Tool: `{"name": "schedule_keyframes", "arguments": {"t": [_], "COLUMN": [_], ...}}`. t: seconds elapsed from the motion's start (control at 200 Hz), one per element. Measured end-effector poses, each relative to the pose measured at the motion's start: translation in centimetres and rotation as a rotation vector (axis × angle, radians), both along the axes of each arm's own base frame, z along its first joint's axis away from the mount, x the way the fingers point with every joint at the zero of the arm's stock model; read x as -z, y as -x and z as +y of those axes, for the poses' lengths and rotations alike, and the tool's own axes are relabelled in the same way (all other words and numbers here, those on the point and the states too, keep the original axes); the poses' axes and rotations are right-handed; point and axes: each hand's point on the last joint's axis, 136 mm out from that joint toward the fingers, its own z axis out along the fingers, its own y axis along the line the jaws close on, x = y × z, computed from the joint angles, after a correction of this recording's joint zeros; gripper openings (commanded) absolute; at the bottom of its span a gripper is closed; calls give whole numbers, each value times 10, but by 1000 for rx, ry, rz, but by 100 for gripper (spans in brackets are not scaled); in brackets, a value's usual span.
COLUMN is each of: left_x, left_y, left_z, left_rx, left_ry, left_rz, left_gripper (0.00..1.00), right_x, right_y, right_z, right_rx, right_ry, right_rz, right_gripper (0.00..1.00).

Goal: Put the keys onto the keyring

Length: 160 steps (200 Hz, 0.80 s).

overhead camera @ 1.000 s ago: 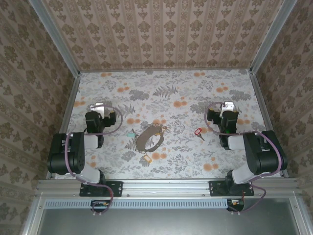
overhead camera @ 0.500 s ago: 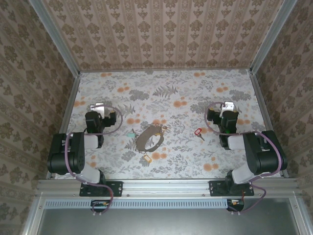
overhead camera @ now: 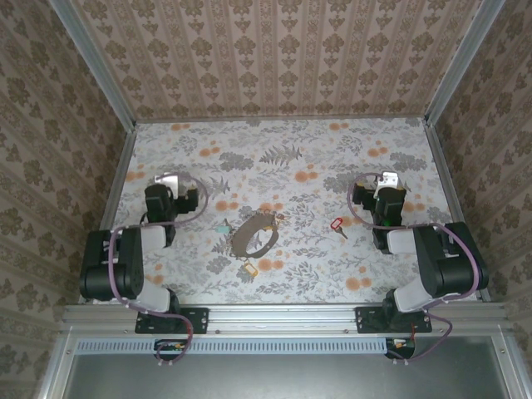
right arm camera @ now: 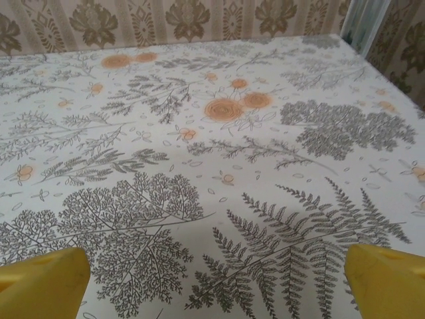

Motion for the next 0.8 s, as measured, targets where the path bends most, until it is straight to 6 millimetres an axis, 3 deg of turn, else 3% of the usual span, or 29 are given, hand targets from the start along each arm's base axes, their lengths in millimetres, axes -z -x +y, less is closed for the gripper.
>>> {"name": "schedule_keyframes", "arguments": {"t": [0.075,0.19,0.255,0.33,0.395,0.5,0.665,0.8], "left_x": [-53,-147,-176,-187,-177,-127,-48,-11], "left_y": [-8,5,19,30,38,59,108,134], "left_z": [-13,-52,-76,-99,-118,-147,-177,-190], "left_rx": [12,59,97,140,185,254,337,373], "left_ry": [0,66,143,213,251,272,266,235], "left_rz": [-48,-202,-213,-162,-79,143,462,614], "left_gripper": [100,100,100,100,100,100,92,87], "right_x": [-14,-83,-118,-146,-155,-142,-95,-56], "right_y": [4,1,4,14,28,57,103,142], "right_z": [18,58,65,72,82,105,141,166], "right_rx": [-21,-94,-102,-125,-182,-315,-482,-578], "right_ry": [68,90,51,-14,-83,-198,-371,-455], "right_rz": [23,-61,-92,-97,-70,35,237,347], "right_gripper": [100,100,100,100,100,100,100,100]}}
